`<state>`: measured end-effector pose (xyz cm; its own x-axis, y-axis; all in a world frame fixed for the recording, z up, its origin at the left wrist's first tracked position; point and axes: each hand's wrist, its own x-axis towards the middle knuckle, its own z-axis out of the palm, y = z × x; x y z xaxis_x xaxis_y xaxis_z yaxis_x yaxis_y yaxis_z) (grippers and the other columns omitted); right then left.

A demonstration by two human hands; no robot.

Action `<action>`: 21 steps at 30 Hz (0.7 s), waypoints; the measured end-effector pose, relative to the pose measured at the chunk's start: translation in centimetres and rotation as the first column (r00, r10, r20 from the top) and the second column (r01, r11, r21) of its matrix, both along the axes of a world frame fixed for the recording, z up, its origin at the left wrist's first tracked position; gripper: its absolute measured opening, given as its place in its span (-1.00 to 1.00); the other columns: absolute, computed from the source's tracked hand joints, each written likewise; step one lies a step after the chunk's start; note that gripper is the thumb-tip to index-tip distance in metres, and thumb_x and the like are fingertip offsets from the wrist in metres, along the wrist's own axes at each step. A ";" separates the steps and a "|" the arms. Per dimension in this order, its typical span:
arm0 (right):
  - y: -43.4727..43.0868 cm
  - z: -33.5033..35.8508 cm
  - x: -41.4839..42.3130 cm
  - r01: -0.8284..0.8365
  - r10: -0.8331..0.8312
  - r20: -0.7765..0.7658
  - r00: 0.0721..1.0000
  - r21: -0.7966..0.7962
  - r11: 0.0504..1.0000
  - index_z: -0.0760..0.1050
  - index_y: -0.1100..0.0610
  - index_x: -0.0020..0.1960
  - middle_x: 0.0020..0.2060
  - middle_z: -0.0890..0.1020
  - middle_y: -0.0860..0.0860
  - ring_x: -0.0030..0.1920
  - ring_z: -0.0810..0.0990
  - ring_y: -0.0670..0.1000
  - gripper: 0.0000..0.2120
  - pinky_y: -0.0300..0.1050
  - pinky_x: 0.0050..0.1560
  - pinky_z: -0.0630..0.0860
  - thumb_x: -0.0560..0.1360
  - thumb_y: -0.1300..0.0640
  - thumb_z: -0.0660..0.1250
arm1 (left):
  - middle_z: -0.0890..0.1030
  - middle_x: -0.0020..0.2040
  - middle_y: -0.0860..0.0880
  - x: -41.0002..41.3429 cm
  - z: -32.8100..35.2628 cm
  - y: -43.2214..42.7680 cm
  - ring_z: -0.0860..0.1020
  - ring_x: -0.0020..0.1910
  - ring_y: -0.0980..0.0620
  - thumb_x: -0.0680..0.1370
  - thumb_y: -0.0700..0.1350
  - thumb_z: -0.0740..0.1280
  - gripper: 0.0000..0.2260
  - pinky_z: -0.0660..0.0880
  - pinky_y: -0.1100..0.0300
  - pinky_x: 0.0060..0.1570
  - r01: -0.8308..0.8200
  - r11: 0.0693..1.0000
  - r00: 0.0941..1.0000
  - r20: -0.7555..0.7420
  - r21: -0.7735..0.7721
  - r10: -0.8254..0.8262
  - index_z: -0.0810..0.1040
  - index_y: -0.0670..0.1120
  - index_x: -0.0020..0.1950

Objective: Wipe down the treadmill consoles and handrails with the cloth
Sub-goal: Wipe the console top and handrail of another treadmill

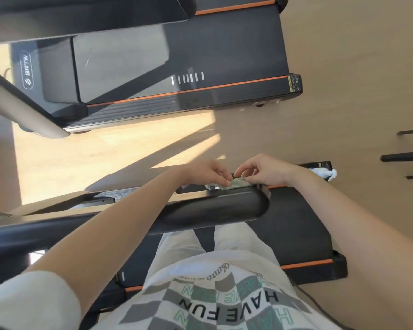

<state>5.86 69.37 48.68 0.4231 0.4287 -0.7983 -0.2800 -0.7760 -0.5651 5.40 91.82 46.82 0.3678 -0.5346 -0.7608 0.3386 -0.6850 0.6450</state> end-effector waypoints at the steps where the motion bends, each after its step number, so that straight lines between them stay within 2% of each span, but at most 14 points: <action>1: 0.1 0.1 0.2 -0.009 0.009 -0.019 1.000 0.012 1.000 0.65 0.03 0.17 -0.02 0.70 -0.01 -0.12 0.66 -0.02 -0.76 -0.37 -0.24 0.52 0.57 0.25 0.35 | 0.69 0.00 0.10 0.1 -0.2 0.0 0.60 0.00 0.18 0.57 -0.04 0.44 -0.87 0.46 0.25 0.09 0.007 1.000 1.000 -0.013 0.000 -0.007 0.68 0.03 0.11; 4: 0.2 0.7 0.5 -0.013 0.016 -0.062 0.998 0.059 0.998 0.67 -0.02 0.13 -0.08 0.72 -0.03 -0.03 0.68 0.09 -0.72 -0.16 -0.05 0.63 0.55 0.29 0.33 | 0.70 -0.05 0.12 0.1 0.3 0.5 0.58 -0.15 0.28 0.58 -0.11 0.43 -0.85 0.41 0.42 -0.10 0.025 0.998 0.999 -0.023 -0.064 -0.027 0.68 -0.05 0.14; 5: 0.1 1.0 0.5 -0.018 0.024 -0.067 0.997 0.077 0.997 0.67 -0.04 0.10 -0.10 0.73 -0.03 -0.04 0.68 0.08 -0.70 -0.10 -0.01 0.63 0.54 0.30 0.33 | 0.69 -0.09 0.17 0.0 0.8 0.8 0.58 -0.17 0.29 0.59 -0.15 0.41 -0.86 0.40 0.45 -0.11 0.025 0.996 0.999 -0.026 -0.091 -0.028 0.68 -0.07 0.14; 7: -0.1 2.1 0.3 -0.044 0.048 -0.054 0.997 0.075 0.996 0.67 -0.15 0.05 -0.13 0.72 -0.03 -0.13 0.66 -0.03 -0.66 -0.12 -0.02 0.57 0.51 0.26 0.32 | 0.68 -0.13 0.25 -0.4 1.8 1.9 0.58 -0.15 0.28 0.62 -0.20 0.38 -0.84 0.41 0.46 -0.08 0.009 0.990 0.999 -0.033 -0.141 -0.013 0.66 -0.10 0.17; 9: -0.3 3.0 -0.2 -0.075 0.077 -0.032 0.997 0.063 0.995 0.65 -0.26 0.04 -0.03 0.71 0.02 -0.06 0.65 0.01 -0.66 -0.02 0.11 0.57 0.45 0.15 0.30 | 0.70 -0.04 0.16 -1.2 2.6 3.3 0.60 -0.06 0.18 0.63 -0.19 0.37 -0.81 0.50 0.31 0.03 -0.028 0.983 0.999 -0.032 -0.180 0.022 0.65 -0.10 0.23; 11: -0.3 3.9 -0.9 -0.108 0.110 -0.032 0.993 0.072 0.992 0.61 -0.32 0.10 0.10 0.67 -0.03 0.06 0.63 0.09 -0.63 0.08 0.24 0.53 0.43 0.08 0.28 | 0.68 0.14 0.05 -1.8 3.2 4.7 0.61 0.10 -0.03 0.61 -0.08 0.39 -0.77 0.52 0.00 0.23 -0.002 0.980 0.999 0.033 -0.197 0.009 0.65 0.04 0.25; 12: -0.2 4.3 -1.2 -0.119 0.122 -0.032 0.992 0.086 0.989 0.60 -0.32 0.12 0.13 0.65 -0.11 0.09 0.62 0.05 -0.65 0.06 0.25 0.52 0.47 0.08 0.29 | 0.66 0.19 0.07 -2.0 3.3 5.3 0.59 0.14 -0.09 0.59 -0.01 0.39 -0.76 0.49 -0.09 0.27 0.032 0.979 0.998 0.066 -0.199 -0.019 0.64 0.12 0.26; 14: 0.2 4.8 -1.6 -0.121 0.124 -0.020 0.992 0.116 0.986 0.60 -0.29 0.15 0.16 0.61 -0.26 0.16 0.57 -0.10 -0.73 -0.04 0.27 0.48 0.54 0.03 0.32 | 0.62 0.25 0.15 -2.5 3.5 6.1 0.57 0.18 -0.10 0.60 0.03 0.37 -0.75 0.47 -0.12 0.29 0.064 0.976 0.995 0.084 -0.207 -0.047 0.62 0.21 0.27; 16: 0.7 4.6 -1.8 -0.121 0.123 -0.015 0.992 0.120 0.985 0.60 -0.27 0.18 0.19 0.58 -0.30 0.21 0.52 -0.18 -0.77 -0.09 0.31 0.44 0.57 -0.02 0.32 | 0.61 0.26 0.19 -2.8 3.6 6.6 0.56 0.17 -0.05 0.62 0.03 0.35 -0.74 0.47 -0.07 0.27 0.061 0.980 0.995 0.084 -0.189 -0.046 0.60 0.22 0.30; 19: 1.7 3.7 -1.4 -0.157 0.160 -0.043 0.986 0.062 0.986 0.56 -0.23 0.28 0.26 0.56 -0.29 0.25 0.49 -0.21 -0.73 -0.15 0.35 0.39 0.60 -0.04 0.31 | 0.62 0.21 0.24 -2.7 3.1 6.9 0.55 0.09 0.20 0.62 0.03 0.34 -0.74 0.44 0.13 0.14 0.045 0.994 0.997 0.064 -0.103 -0.038 0.62 0.19 0.30; 21: 2.6 3.3 -1.0 -0.173 0.177 -0.078 0.981 0.047 0.984 0.55 -0.24 0.29 0.24 0.55 -0.34 0.26 0.51 -0.22 -0.71 -0.18 0.35 0.40 0.59 -0.09 0.31 | 0.62 0.21 0.24 -2.6 2.7 7.2 0.54 0.11 0.25 0.55 0.11 0.34 -0.69 0.41 0.18 0.15 0.031 0.999 0.999 0.040 -0.043 -0.029 0.64 0.19 0.28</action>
<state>4.89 72.00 51.99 0.2726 0.5224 -0.8079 -0.1884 -0.7945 -0.5773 2.82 98.97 49.52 0.3805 -0.5783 -0.7217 0.2919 -0.6654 0.6871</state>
